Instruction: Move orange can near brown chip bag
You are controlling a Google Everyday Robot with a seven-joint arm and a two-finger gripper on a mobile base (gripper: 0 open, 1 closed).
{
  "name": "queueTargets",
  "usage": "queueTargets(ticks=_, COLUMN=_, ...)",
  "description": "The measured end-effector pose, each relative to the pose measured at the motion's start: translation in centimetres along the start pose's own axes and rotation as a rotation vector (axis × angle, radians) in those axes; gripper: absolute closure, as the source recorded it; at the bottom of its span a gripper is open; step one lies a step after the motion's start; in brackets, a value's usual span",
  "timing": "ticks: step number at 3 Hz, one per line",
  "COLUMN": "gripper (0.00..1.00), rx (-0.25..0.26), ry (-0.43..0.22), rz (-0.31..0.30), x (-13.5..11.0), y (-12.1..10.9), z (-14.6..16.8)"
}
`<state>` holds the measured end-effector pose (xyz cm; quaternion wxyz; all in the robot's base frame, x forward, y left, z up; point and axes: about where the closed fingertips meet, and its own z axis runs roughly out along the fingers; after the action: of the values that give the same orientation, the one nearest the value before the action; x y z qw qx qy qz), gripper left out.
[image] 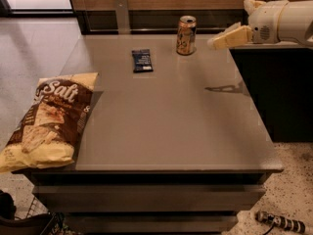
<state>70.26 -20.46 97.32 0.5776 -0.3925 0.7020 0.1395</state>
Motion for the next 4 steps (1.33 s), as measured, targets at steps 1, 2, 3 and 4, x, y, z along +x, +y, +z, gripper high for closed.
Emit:
queueTargets(ticks=1, gripper=0.00, rx=0.002, ry=-0.008, rz=0.005, x=0.2, y=-0.2, z=0.5)
queueTargets(ticks=2, gripper=0.00, rx=0.012, ry=-0.039, rz=0.026, x=0.8, y=-1.1, z=2.6)
queueTargets(ticks=3, gripper=0.00, rx=0.010, ry=-0.043, rz=0.084, x=2.4, y=-2.7, z=7.0)
queueTargets(ticks=4, gripper=0.00, rx=0.013, ry=-0.041, rz=0.133, x=3.5, y=-3.6, z=10.7)
